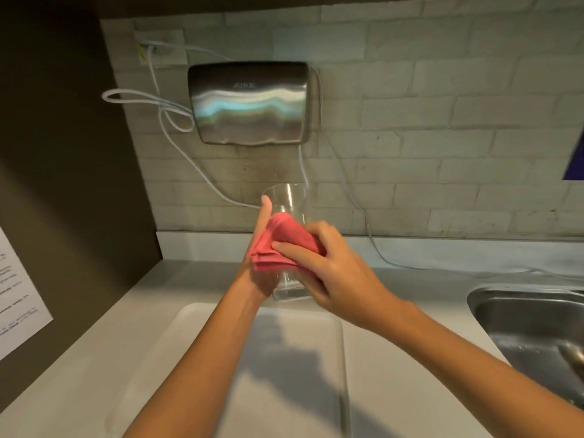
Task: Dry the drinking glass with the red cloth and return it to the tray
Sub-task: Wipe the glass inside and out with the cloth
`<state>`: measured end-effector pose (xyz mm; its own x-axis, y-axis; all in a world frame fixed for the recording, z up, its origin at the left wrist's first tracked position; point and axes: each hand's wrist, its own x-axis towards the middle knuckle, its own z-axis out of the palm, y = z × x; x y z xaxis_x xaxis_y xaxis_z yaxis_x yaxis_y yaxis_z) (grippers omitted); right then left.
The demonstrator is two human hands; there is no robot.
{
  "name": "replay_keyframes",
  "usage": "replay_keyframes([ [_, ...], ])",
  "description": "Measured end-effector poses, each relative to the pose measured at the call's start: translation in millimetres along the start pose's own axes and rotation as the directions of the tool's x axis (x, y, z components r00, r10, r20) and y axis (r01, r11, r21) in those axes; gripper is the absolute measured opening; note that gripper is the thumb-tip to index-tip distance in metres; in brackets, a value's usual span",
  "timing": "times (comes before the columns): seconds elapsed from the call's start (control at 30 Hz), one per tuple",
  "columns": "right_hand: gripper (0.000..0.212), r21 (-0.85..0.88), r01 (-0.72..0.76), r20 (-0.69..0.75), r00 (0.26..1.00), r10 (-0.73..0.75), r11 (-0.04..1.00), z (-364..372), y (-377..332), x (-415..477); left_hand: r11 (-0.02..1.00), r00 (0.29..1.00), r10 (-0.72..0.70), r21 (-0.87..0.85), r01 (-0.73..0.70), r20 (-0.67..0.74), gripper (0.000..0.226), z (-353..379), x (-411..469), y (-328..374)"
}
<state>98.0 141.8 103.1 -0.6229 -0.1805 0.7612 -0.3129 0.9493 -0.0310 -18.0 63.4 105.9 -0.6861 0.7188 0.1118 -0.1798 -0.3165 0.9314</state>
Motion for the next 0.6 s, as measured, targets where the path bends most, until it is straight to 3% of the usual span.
replay_keyframes([
  [0.07, 0.036, 0.022, -0.025, -0.003, 1.0, 0.025, 0.999, -8, 11, 7, 0.999, 0.999, 0.043, -0.005, -0.043, 0.013, 0.055, 1, 0, 1],
  [0.2, 0.037, 0.003, -0.203, -0.17, 0.965, 0.201, 0.979, -9, 19, 47, 0.997, 0.997, 0.077, 0.016, -0.077, 0.028, 0.049, 17, 2, 4],
  [0.33, 0.038, -0.051, 0.024, -0.009, 1.0, -0.024, 0.998, 0, 0, 20, 0.992, 0.996, 0.092, -0.093, -0.089, 0.021, 0.051, 4, 2, 5],
  [0.4, 0.037, 0.005, 0.044, 0.034, 0.998, -0.045, 0.999, -1, 4, 12, 0.995, 0.995, 0.072, -0.069, -0.068, 0.062, 0.056, -2, 2, 3],
  [0.53, 0.045, 0.11, -0.219, -0.136, 0.963, 0.233, 0.97, 1, 19, 46, 0.997, 0.998, 0.069, -0.029, -0.069, -0.004, 0.052, 6, 5, 3],
  [0.6, 0.043, 0.095, -0.17, -0.142, 0.973, 0.182, 0.981, 5, 17, 43, 0.996, 0.997, 0.075, -0.053, -0.076, -0.023, 0.054, 4, 7, 5],
])
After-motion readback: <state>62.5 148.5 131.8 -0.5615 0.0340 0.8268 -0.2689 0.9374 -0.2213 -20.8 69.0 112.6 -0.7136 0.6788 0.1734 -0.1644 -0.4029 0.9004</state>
